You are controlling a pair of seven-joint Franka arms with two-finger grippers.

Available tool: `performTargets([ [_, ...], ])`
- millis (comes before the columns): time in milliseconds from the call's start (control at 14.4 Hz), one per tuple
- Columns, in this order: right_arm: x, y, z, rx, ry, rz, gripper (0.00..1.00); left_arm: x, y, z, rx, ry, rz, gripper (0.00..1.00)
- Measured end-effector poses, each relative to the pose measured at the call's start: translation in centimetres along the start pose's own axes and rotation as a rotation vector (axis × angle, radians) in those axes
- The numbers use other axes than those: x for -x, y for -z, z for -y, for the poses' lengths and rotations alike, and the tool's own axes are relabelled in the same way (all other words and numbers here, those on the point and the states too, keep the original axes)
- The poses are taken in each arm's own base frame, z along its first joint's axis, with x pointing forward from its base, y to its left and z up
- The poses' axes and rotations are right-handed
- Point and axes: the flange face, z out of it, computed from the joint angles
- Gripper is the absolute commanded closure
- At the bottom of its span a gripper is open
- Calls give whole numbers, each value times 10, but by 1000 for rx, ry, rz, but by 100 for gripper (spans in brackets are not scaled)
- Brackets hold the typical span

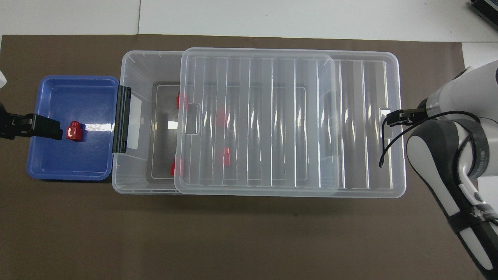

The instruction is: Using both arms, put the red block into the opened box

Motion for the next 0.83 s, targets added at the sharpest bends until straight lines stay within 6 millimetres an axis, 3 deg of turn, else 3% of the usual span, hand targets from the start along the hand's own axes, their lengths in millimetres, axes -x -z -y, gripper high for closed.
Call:
performTargets([
  [139, 1, -1, -6, 2, -10, 8, 0, 0, 0, 16, 0, 22, -6, 0],
  [417, 2, -3, -16, 4, -26, 20, 0, -1, -5, 79, -3, 39, -52, 0],
  [625, 3, -1, -18, 5, -30, 27, 0, -2, -21, 83, -6, 44, -80, 0],
  [834, 7, 3, -24, 6, -38, 44, 0, 1, -48, 80, -9, 72, -120, 0],
])
